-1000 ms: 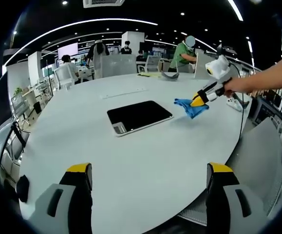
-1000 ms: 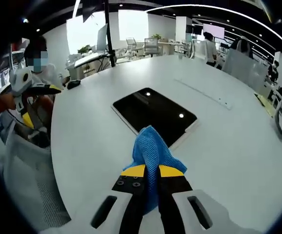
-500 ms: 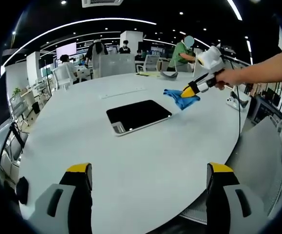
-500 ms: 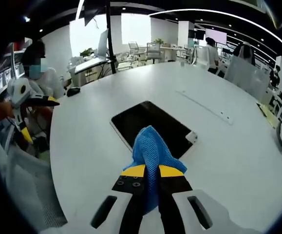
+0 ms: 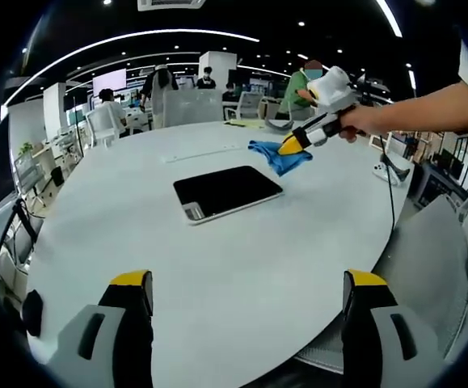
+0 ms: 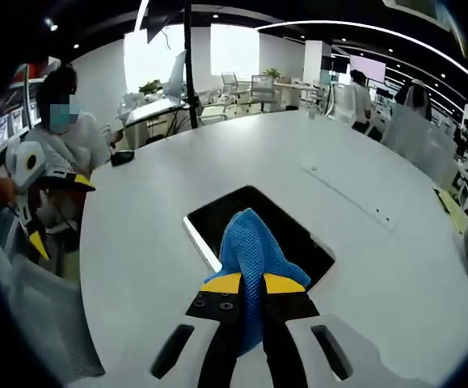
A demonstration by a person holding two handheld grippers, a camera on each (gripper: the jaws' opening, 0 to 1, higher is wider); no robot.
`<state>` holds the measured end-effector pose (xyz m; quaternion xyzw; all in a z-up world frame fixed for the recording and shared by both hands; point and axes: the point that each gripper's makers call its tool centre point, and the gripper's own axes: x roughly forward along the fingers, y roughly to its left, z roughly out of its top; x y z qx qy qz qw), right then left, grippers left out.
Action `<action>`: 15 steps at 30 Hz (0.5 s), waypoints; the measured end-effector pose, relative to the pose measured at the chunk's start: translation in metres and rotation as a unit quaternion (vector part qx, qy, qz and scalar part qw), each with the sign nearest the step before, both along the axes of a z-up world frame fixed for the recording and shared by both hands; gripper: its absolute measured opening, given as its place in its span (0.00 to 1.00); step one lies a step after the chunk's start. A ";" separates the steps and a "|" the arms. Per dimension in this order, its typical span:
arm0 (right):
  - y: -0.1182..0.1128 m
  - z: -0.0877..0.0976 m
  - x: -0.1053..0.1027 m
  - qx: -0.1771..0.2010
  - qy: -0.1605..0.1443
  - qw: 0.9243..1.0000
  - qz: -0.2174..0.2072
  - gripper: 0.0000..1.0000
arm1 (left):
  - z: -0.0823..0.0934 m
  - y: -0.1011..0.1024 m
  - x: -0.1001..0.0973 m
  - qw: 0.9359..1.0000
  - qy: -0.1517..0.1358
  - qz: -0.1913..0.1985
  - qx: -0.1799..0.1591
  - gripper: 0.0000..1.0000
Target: Wipe the mirror surface with the cleaning cloth until all visible marks leave the cleaned area.
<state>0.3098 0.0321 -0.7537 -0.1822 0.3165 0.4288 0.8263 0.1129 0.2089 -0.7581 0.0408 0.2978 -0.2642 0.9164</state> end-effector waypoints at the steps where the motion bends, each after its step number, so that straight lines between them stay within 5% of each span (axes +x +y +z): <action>1: 0.005 0.001 -0.001 0.000 -0.001 1.000 0.001 0.03 | 0.000 0.000 0.000 1.000 -0.001 0.000 0.000 0.99; 15: 0.046 0.003 0.000 -0.003 0.001 1.000 0.013 0.04 | 0.004 0.002 0.001 1.000 -0.007 0.005 -0.008 0.99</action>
